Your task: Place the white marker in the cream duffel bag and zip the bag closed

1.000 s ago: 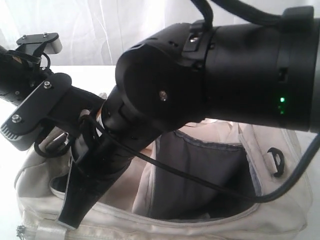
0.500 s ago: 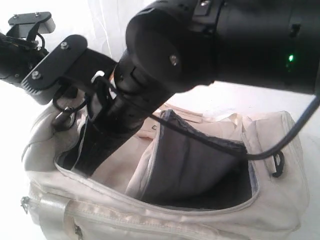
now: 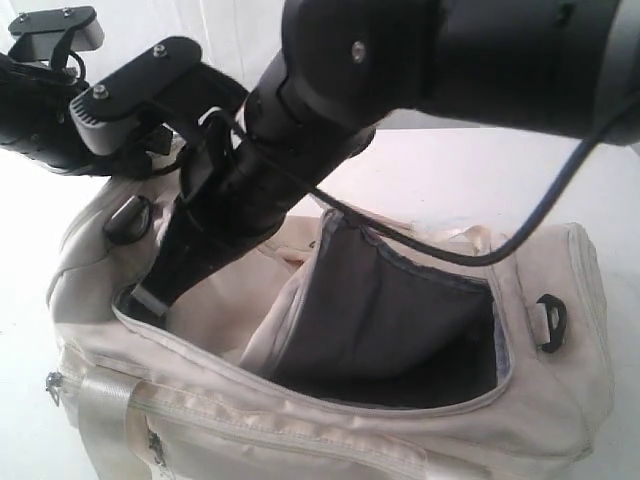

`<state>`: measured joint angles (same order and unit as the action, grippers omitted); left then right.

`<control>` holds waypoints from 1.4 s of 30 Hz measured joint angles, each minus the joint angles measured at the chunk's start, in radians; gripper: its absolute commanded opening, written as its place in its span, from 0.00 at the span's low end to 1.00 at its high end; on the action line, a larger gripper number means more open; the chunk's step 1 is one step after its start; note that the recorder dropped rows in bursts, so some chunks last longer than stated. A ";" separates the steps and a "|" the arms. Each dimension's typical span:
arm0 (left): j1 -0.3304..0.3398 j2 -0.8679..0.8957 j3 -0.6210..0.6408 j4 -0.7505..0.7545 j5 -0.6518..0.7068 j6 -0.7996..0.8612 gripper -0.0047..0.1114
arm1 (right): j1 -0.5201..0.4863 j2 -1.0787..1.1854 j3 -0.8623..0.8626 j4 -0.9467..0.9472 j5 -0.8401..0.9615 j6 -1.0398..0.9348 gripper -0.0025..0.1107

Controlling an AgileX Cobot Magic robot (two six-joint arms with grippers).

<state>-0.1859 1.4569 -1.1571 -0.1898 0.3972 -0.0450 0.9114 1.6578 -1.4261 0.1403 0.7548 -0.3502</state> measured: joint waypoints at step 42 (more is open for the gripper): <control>0.009 -0.078 -0.006 -0.195 0.115 0.258 0.52 | 0.119 0.058 -0.018 0.045 0.124 -0.060 0.02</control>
<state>-0.1772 1.3794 -1.1630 -0.3848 0.5121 0.2135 1.0304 1.7153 -1.4439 0.1851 0.8790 -0.4106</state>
